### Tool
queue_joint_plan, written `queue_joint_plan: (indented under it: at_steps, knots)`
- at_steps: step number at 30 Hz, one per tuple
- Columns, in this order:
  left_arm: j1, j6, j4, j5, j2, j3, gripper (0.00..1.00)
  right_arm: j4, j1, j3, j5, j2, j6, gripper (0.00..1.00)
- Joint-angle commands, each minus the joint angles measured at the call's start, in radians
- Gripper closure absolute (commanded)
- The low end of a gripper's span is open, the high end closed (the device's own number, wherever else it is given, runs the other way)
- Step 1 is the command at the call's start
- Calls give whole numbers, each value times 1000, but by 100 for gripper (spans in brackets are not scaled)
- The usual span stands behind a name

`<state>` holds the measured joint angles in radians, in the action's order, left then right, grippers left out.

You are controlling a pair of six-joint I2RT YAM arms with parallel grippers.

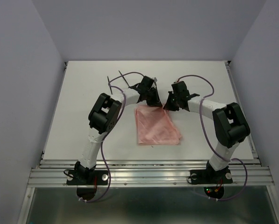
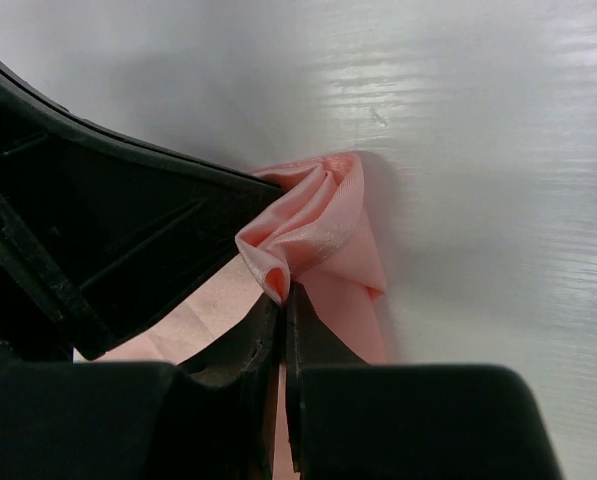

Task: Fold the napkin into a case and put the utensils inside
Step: Fold the 2/3-rectangle-folded napkin at the center of the board.

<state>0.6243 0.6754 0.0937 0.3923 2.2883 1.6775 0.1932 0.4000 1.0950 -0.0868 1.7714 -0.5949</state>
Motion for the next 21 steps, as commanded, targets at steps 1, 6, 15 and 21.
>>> queue_joint_plan:
  at_steps: [1,6,15,21]
  knots:
    - [2,-5,-11,-1,-4,-13,90,-40,34,58,12,33,-46,99]
    - [2,-4,-17,0,-6,-22,90,-37,62,95,33,86,-88,100]
    - [2,-7,-29,6,-12,-41,90,-28,80,149,65,140,-146,99]
    - [2,-7,-37,5,-26,-59,90,-12,80,172,82,177,-160,99]
